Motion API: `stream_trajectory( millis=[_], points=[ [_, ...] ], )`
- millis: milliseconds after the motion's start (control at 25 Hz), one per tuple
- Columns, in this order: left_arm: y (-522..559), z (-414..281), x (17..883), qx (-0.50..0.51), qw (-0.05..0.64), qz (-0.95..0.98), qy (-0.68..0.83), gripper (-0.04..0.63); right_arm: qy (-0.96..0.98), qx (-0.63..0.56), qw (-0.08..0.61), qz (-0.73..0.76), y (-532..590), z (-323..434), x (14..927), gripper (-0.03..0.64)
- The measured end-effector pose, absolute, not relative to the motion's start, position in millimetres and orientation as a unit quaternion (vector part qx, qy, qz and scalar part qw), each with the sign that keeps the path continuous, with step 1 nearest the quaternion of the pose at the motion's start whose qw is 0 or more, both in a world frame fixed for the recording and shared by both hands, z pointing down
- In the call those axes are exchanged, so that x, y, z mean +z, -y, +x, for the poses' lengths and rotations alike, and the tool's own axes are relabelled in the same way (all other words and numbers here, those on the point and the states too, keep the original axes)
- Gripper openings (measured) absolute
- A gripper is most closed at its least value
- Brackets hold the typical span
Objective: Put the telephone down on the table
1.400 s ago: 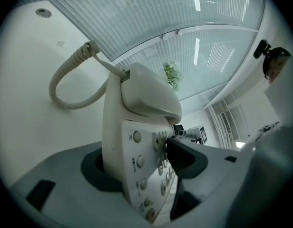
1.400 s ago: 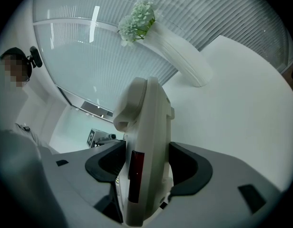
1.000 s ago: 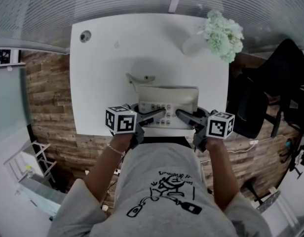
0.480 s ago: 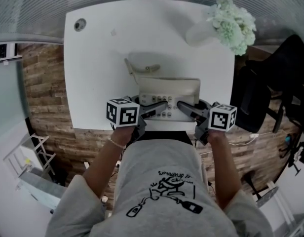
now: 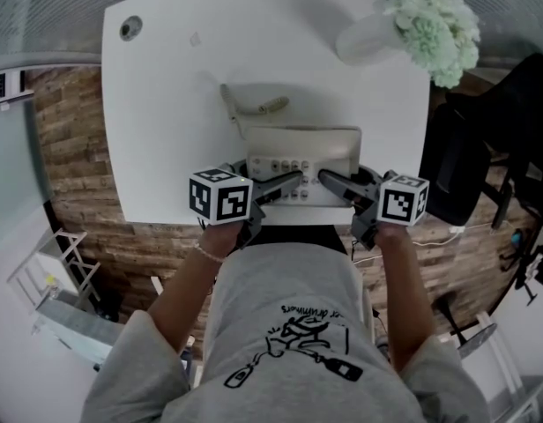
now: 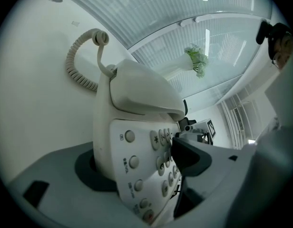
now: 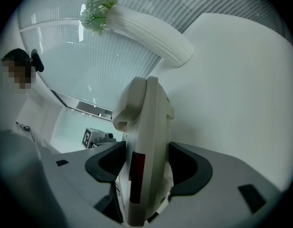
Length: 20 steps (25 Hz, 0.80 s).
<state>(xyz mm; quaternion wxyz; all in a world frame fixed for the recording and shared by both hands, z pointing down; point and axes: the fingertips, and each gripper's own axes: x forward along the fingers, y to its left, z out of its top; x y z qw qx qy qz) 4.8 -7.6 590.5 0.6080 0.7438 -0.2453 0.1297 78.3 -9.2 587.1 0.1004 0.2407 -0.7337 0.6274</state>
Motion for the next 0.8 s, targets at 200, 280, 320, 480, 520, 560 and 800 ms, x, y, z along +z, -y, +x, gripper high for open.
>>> stream_trajectory(
  millis=[200,280,320,480,520,560,800],
  points=[
    [6,3,595,0.14,0.601,0.742,0.261,0.354,0.73,0.633,0.098,0.237,6,78,593,0.296],
    [5,2,596,0.144,0.6,0.74,0.267,0.358,0.731,0.634,0.098,0.235,6,76,594,0.296],
    [5,1,598,0.146,0.6,0.739,0.27,0.359,0.732,0.633,0.098,0.234,6,76,594,0.296],
    [5,-1,601,0.156,0.596,0.736,0.28,0.367,0.732,0.633,0.097,0.233,7,74,598,0.296],
    [5,-2,602,0.159,0.594,0.736,0.282,0.37,0.732,0.632,0.097,0.234,7,74,598,0.296],
    [5,-2,603,0.163,0.593,0.736,0.284,0.371,0.733,0.632,0.096,0.234,7,74,599,0.296],
    [2,-6,610,0.179,0.592,0.728,0.295,0.385,0.73,0.635,0.101,0.234,3,74,606,0.296]
  ],
)
